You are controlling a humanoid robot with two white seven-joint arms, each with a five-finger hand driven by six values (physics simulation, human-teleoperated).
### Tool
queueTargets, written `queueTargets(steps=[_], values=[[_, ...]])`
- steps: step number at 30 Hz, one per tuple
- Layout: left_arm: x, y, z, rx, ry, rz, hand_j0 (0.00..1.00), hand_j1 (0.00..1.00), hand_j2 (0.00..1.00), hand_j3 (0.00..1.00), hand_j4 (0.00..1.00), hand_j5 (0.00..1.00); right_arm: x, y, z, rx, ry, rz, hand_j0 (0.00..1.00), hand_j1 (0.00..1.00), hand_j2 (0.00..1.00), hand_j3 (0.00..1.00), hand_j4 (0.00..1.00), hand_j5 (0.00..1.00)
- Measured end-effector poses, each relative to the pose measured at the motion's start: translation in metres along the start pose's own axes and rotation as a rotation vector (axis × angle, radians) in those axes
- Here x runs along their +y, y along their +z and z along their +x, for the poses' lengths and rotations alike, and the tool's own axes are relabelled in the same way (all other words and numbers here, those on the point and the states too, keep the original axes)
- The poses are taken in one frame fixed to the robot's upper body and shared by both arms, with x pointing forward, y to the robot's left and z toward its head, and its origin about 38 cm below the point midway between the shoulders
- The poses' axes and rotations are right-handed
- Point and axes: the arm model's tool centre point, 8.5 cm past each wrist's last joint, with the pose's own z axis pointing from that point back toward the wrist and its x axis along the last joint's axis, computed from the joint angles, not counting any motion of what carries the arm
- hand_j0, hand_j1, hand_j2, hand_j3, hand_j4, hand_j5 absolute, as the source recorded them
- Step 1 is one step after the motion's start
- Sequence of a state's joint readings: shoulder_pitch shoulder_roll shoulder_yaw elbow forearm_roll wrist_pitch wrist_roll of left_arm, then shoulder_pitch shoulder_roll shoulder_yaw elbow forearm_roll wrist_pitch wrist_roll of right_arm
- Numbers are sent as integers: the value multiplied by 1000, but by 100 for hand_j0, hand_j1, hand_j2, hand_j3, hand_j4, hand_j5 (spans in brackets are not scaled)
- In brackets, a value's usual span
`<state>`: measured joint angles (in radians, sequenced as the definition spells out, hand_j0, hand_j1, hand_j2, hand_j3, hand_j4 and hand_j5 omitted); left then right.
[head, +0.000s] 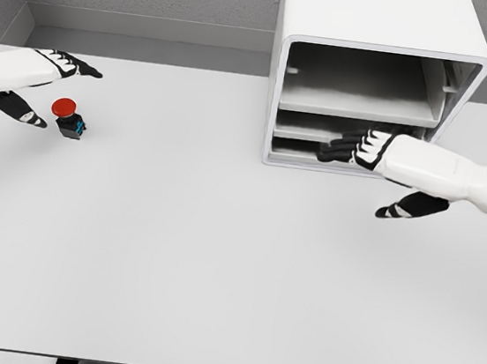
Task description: Slide open multi-storey tabletop storage cabinets and put open load switch and slide close multi-storey tabletop storage cabinets
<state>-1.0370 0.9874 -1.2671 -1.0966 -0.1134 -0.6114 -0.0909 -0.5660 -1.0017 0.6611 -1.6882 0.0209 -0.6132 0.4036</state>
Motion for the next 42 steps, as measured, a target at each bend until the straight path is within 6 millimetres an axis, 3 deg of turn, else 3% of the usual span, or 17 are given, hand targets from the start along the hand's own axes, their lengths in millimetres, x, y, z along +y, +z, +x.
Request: queueTargets(steps=[2, 4, 12, 15, 24, 31, 42], values=[[0, 0, 0, 1, -1, -1, 100, 100, 100, 100, 100, 100, 3, -2, 0, -4, -6, 5, 100, 100, 100, 100, 100, 100], [-2, 0, 0, 2, -2, -5, 100, 100, 100, 100, 100, 100, -17, -6, 2, -15, 39, -17, 100, 100, 100, 100, 100, 100], [-13, -3, -1, 5, 4, -33, 100, 100, 100, 100, 100, 100, -26, -29, 8, -69, 52, -44, 100, 100, 100, 100, 100, 100], [-19, -5, -4, 13, 8, -47, 100, 100, 100, 100, 100, 100, -40, -26, -8, -26, 64, -65, 100, 100, 100, 100, 100, 100], [-31, -13, -15, 53, 16, -75, 100, 100, 100, 100, 100, 100, -34, -41, -35, 88, 92, -40, 100, 100, 100, 100, 100, 100], [-35, -20, -21, 77, 17, -86, 100, 100, 100, 100, 100, 100, -34, -39, -67, 205, 36, -50, 100, 100, 100, 100, 100, 100], [-44, -37, -21, 85, 9, -107, 100, 100, 100, 100, 100, 100, -31, -54, -74, 266, 61, 7, 100, 100, 100, 100, 100, 100]])
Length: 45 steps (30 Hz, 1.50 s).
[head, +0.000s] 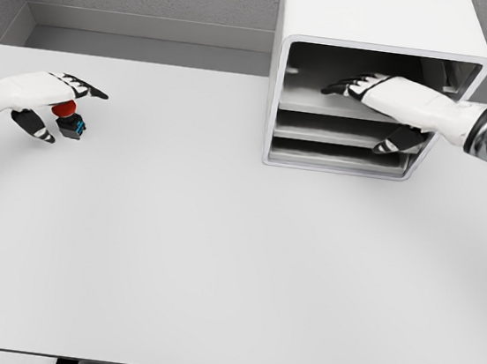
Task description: Slide open multi-storey tabletop storage cabinets and put open load switch and slide close multi-storey tabletop storage cabinets
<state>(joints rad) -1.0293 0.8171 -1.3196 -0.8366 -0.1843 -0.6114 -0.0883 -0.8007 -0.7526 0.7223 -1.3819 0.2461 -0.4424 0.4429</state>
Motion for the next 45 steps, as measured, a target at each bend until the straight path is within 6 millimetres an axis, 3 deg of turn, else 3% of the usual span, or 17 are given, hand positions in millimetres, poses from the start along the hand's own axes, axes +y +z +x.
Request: queueTargets(steps=[6, 9, 28, 38, 45], values=[[0, -2, 1, -1, -2, -3, 99, 99, 99, 99, 99, 99, 2, -9, 0, 14, 23, 9, 100, 100, 100, 100, 100, 100], [1, -1, 0, 1, -3, -2, 85, 85, 85, 85, 85, 85, 1, -9, -1, 18, 29, 8, 100, 100, 100, 100, 100, 100], [5, 5, -3, 9, -13, 2, 85, 85, 85, 85, 85, 85, 2, -9, 1, 9, 80, 21, 100, 100, 100, 100, 100, 100], [6, 6, 2, -10, -22, 1, 72, 72, 72, 72, 72, 72, 7, -8, 3, -11, 85, 34, 100, 100, 100, 100, 100, 100], [6, 6, 4, -18, -26, -4, 72, 72, 72, 72, 72, 72, 9, -8, 5, -28, 89, 36, 100, 100, 100, 100, 100, 100]])
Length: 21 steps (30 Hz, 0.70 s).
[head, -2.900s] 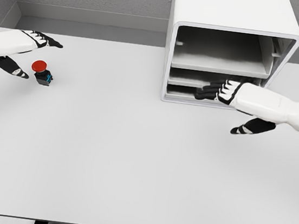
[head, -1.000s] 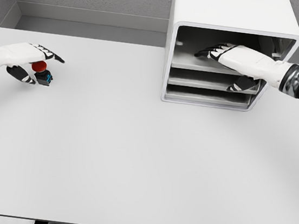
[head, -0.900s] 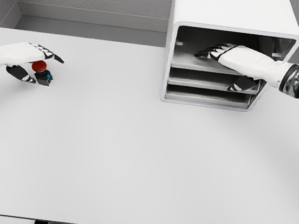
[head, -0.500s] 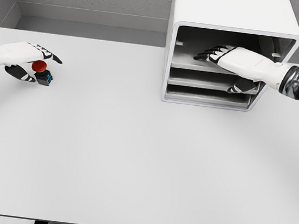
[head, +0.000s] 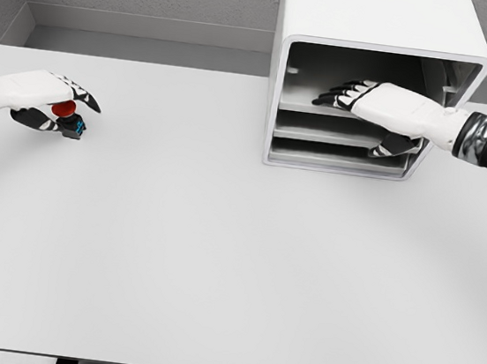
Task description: Slide open multi-storey tabletop storage cabinets and put open load switch and slide close multi-storey tabletop storage cabinets
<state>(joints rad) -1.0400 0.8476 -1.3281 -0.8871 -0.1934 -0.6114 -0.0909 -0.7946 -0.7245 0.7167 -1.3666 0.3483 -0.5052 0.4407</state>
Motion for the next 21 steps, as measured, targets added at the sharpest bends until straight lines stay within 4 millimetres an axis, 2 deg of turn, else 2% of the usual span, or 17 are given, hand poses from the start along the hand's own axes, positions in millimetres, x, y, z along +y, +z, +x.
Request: queueTargets(steps=[4, 10, 15, 21], values=[[-2, 0, 0, -1, 1, -7, 70, 70, 70, 70, 70, 70, -1, 2, 5, -44, 26, 0, 100, 100, 100, 100, 100, 100], [-6, -1, 1, -3, 0, -19, 58, 58, 58, 58, 58, 58, 1, 7, 10, -86, 50, 8, 100, 100, 100, 100, 100, 100], [2, 2, -1, 3, -10, -10, 54, 54, 54, 54, 54, 54, -4, 14, 7, -85, 37, -11, 100, 100, 100, 100, 100, 100], [1, 2, -2, 3, -10, -11, 50, 50, 50, 50, 50, 50, -7, 12, -2, 2, -35, -9, 100, 100, 100, 100, 100, 100]])
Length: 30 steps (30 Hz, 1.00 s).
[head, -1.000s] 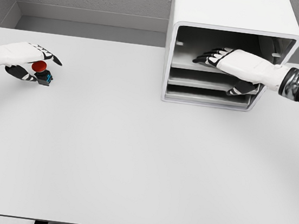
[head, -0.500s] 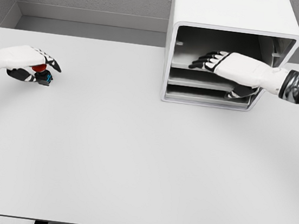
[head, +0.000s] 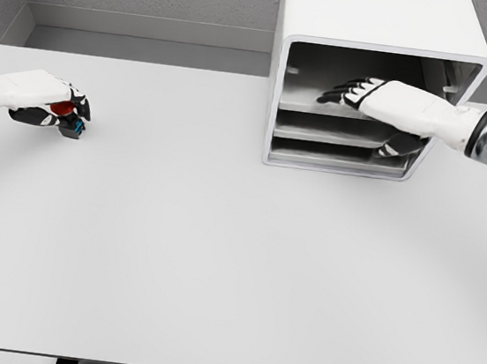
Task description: Slide open multi-storey tabletop storage cabinets and put open load switch and slide close multi-storey tabletop storage cabinets
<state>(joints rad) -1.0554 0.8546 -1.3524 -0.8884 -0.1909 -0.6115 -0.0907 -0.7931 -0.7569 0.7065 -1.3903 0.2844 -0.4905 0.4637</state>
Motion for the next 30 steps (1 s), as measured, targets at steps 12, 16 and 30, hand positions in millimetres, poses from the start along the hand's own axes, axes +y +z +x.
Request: queueTargets(steps=[12, 16, 30], values=[[7, -4, 4, -12, -10, 9, 41, 41, 41, 41, 41, 41, 4, -9, -7, 111, -68, 56, 100, 100, 100, 100, 100, 100], [14, -7, 9, -31, -19, 23, 41, 41, 41, 41, 41, 41, 8, -9, -7, 113, -93, 60, 100, 100, 100, 100, 100, 100], [47, -18, 45, -145, -71, 84, 40, 40, 40, 40, 40, 40, 14, 17, 20, 77, 64, 132, 100, 100, 100, 100, 100, 100]])
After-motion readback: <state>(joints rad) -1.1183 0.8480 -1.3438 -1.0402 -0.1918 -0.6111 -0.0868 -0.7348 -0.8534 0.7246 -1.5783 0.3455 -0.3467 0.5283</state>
